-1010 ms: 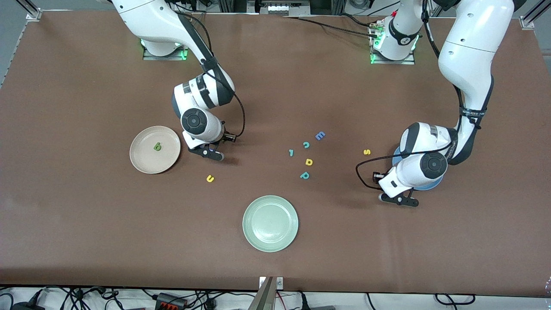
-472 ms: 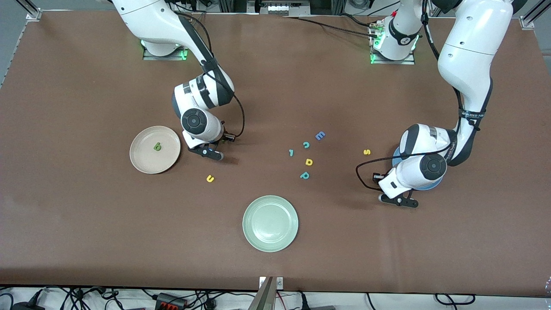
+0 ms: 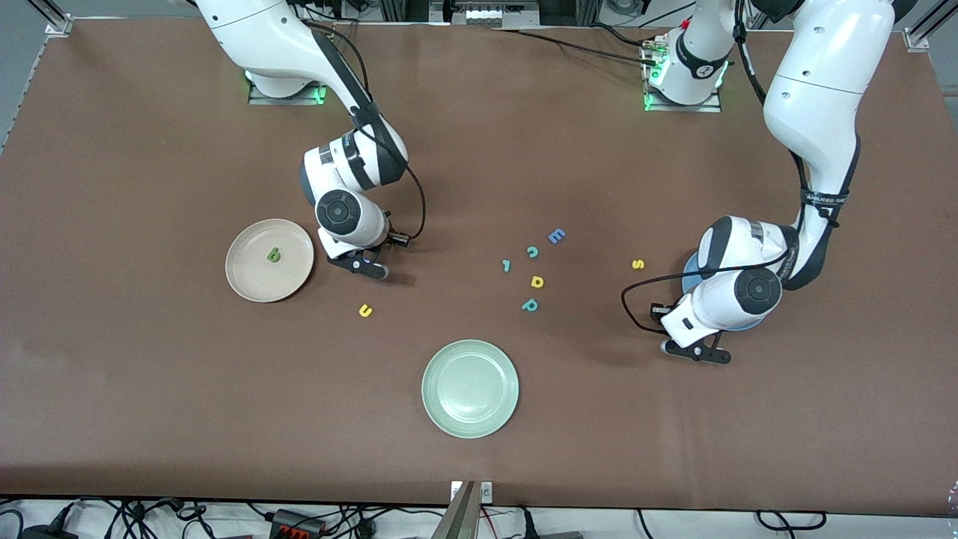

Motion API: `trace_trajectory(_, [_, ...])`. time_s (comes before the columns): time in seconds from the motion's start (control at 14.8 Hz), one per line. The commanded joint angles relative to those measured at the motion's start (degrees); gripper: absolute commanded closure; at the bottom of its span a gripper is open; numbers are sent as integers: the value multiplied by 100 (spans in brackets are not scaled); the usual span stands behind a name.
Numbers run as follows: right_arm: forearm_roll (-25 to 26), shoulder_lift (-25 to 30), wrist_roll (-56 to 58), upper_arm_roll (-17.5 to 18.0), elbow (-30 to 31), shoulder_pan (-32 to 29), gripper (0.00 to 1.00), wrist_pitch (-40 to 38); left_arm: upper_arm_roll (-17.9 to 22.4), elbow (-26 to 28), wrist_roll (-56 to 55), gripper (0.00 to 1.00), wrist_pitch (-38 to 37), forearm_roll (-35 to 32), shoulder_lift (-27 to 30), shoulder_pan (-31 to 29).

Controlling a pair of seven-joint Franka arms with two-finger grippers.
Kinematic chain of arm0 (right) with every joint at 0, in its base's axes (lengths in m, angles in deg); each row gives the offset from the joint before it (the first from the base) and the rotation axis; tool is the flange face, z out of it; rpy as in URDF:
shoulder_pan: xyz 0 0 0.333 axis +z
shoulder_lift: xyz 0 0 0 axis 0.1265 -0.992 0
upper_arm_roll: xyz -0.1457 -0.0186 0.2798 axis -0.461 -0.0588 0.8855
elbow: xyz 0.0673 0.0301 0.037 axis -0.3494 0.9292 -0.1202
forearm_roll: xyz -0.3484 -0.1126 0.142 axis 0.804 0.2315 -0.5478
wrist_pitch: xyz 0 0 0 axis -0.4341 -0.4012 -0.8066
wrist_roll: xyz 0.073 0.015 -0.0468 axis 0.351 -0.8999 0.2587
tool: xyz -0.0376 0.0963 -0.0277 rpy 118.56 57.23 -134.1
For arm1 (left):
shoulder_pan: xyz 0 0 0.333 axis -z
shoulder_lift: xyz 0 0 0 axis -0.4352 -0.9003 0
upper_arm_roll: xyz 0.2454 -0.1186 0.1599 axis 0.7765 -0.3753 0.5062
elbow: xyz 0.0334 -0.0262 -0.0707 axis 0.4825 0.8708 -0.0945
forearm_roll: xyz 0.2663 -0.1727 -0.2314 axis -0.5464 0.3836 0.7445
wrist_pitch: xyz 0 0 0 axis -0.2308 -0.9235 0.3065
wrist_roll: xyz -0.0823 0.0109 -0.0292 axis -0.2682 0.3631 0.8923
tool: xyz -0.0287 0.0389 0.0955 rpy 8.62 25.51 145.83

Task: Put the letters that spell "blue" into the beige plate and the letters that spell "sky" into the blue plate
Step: 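Place the cyan y on the blue plate while the right gripper carries the stick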

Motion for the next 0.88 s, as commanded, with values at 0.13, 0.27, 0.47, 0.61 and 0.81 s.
trace_trajectory(0.13, [-75,-38,-24,-22,37,41,93,59,1,-285,159,90,-1617,-130,519,-190])
trace_trajectory(0.27, [-75,14,-15,-22,-33,14,95,-2,-8,-197,177,89,-2039,-139,616,-471])
trace_trajectory(0.47, [-58,329,99,-136,-69,-117,95,-29,1,416,283,89,-2121,-130,861,-613])
trace_trajectory(0.61, [-31,532,483,-172,-86,-397,95,-274,-8,865,361,87,-1867,-139,958,-805])
trace_trajectory(0.81, [21,629,1781,-294,-86,-1117,94,-678,-17,1367,817,85,-1305,-139,1012,-1157])
